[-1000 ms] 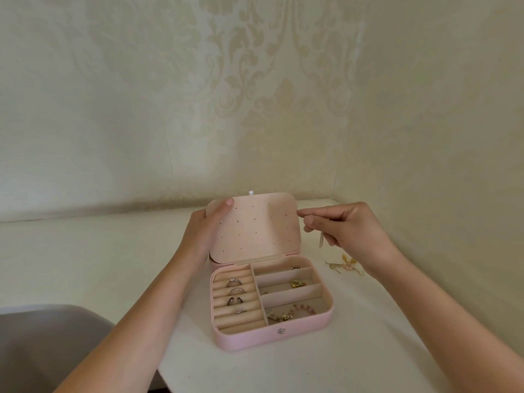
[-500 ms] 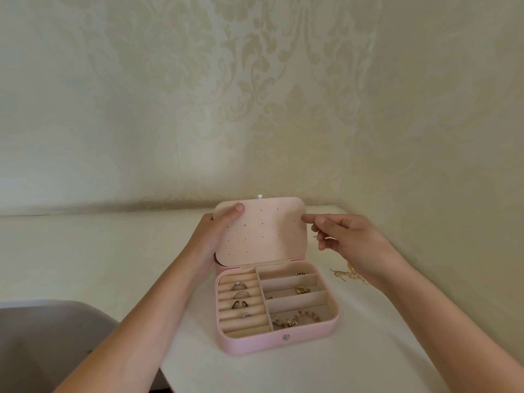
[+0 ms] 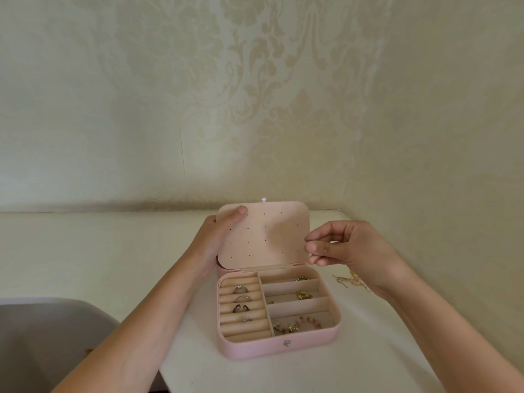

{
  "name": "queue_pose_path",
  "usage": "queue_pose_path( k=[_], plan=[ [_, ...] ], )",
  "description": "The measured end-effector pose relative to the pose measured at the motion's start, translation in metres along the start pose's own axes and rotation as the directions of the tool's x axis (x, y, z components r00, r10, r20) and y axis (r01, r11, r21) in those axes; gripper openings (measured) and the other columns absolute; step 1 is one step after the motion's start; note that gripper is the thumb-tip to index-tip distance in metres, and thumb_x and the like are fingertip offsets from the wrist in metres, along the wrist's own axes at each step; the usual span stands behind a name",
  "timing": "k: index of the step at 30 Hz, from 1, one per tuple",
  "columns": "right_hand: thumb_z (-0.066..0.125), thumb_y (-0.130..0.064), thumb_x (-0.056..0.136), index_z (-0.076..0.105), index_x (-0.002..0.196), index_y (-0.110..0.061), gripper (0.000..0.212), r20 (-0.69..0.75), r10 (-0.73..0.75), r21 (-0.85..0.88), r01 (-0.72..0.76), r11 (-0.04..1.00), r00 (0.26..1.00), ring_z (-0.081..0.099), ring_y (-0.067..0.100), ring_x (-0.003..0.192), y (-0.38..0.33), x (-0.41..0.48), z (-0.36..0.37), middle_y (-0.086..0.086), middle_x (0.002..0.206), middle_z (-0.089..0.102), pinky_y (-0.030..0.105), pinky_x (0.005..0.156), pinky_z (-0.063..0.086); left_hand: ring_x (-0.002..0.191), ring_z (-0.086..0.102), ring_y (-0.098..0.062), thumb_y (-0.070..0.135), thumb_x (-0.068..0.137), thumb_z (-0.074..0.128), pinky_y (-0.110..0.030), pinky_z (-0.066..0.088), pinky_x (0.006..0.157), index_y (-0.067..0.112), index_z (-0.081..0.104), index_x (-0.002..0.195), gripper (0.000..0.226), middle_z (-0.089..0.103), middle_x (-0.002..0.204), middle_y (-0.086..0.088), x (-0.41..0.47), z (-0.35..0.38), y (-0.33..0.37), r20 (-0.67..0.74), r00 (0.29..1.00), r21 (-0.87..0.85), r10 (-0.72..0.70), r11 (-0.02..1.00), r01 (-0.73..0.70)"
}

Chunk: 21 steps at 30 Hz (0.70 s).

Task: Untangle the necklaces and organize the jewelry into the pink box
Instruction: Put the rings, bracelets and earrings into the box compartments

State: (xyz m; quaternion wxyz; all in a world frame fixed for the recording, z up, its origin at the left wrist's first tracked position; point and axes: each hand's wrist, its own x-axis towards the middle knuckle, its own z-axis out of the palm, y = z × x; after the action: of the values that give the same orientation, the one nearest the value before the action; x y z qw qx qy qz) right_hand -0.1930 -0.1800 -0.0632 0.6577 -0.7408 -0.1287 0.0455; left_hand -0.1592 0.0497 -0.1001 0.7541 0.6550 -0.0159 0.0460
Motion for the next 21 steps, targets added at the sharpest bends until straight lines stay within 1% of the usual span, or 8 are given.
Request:
queue_pose_path(
  k=[4,5,7,8,11,15,18,21],
  plan=[
    [0.073,0.001,0.075,0.067,0.073,-0.006,0.009,-0.016,-0.025,-0.041,0.025,0.999,1.000,0.062,0.013,0.050,-0.003,-0.003,0.005,0.008,0.078,0.073,0.019,0.047,0.046,0.077,0.067,-0.019,0.046,0.070,0.061,-0.028,0.048,0.065,0.013,0.071,0.093,0.042,0.072,0.086,-0.005,-0.001,0.001,0.003,0.009,1.000,-0.005,0.018,1.000,-0.018],
    [0.075,-0.003,0.074,0.068,0.071,-0.010,0.010,-0.038,-0.040,-0.104,0.036,0.994,0.998,0.055,0.011,0.045,-0.003,-0.003,0.006,0.004,0.073,0.071,0.021,0.043,0.039,0.077,0.067,-0.018,0.046,0.070,0.061,-0.028,0.048,0.065,0.015,0.071,0.091,0.040,0.072,0.085,-0.004,-0.002,0.001,0.003,0.013,1.000,-0.010,0.022,1.000,-0.022],
    [0.079,-0.010,0.072,0.070,0.070,-0.014,0.010,-0.097,-0.064,-0.181,0.046,0.982,0.993,0.038,0.007,0.042,-0.004,-0.002,0.008,-0.004,0.050,0.056,0.020,0.043,0.029,0.076,0.067,-0.017,0.047,0.070,0.063,-0.028,0.047,0.065,0.017,0.071,0.088,0.036,0.072,0.084,-0.003,-0.004,0.002,0.005,0.032,0.999,-0.019,0.031,0.999,-0.031],
    [0.079,-0.009,0.072,0.070,0.070,-0.014,0.010,-0.119,-0.081,-0.178,0.059,0.982,0.990,0.036,0.006,0.042,-0.004,-0.002,0.010,-0.009,0.046,0.053,0.017,0.045,0.030,0.074,0.067,-0.016,0.046,0.073,0.064,-0.028,0.046,0.064,0.019,0.070,0.087,0.031,0.071,0.082,-0.001,-0.005,0.002,0.007,0.049,0.998,-0.028,0.033,0.999,-0.032],
    [0.078,-0.004,0.072,0.070,0.070,-0.012,0.011,-0.148,-0.102,-0.150,0.079,0.985,0.984,0.052,0.004,0.047,-0.003,0.000,0.021,-0.007,0.054,0.064,0.012,0.053,0.042,0.068,0.065,-0.012,0.034,0.089,0.054,-0.028,0.045,0.061,0.019,0.064,0.086,0.018,0.069,0.075,0.004,-0.006,0.002,0.008,0.127,0.992,-0.141,-0.015,0.989,0.033],
    [0.075,0.001,0.075,0.068,0.072,-0.006,0.011,-0.176,-0.093,-0.122,0.072,0.990,0.980,0.063,0.011,0.053,0.004,0.003,0.041,0.006,0.066,0.066,0.018,0.056,0.050,0.075,0.068,-0.021,0.031,0.081,0.061,-0.027,0.053,0.060,0.016,0.068,0.088,0.018,0.071,0.085,-0.007,-0.008,-0.002,0.012,0.263,0.964,-0.234,-0.037,0.967,0.101],
    [0.072,-0.003,0.080,0.066,0.075,-0.009,0.010,-0.229,-0.135,-0.135,0.106,0.985,0.964,0.060,0.010,0.053,0.006,0.005,0.053,0.004,0.065,0.065,0.019,0.055,0.049,0.071,0.068,-0.020,0.031,0.083,0.054,-0.023,0.053,0.057,0.016,0.076,0.078,0.026,0.072,0.081,-0.008,-0.010,-0.001,0.014,0.306,0.952,-0.220,-0.017,0.972,0.088],
    [0.073,-0.012,0.080,0.066,0.075,-0.019,0.011,-0.301,-0.251,-0.286,0.164,0.944,0.920,0.048,0.006,0.059,0.007,0.010,0.060,-0.008,0.070,0.058,0.015,0.058,0.042,0.075,0.068,-0.022,0.035,0.082,0.057,-0.024,0.053,0.059,0.013,0.073,0.093,0.029,0.071,0.089,-0.010,-0.009,-0.003,0.013,0.316,0.948,-0.210,-0.028,0.973,0.099]
  ],
)
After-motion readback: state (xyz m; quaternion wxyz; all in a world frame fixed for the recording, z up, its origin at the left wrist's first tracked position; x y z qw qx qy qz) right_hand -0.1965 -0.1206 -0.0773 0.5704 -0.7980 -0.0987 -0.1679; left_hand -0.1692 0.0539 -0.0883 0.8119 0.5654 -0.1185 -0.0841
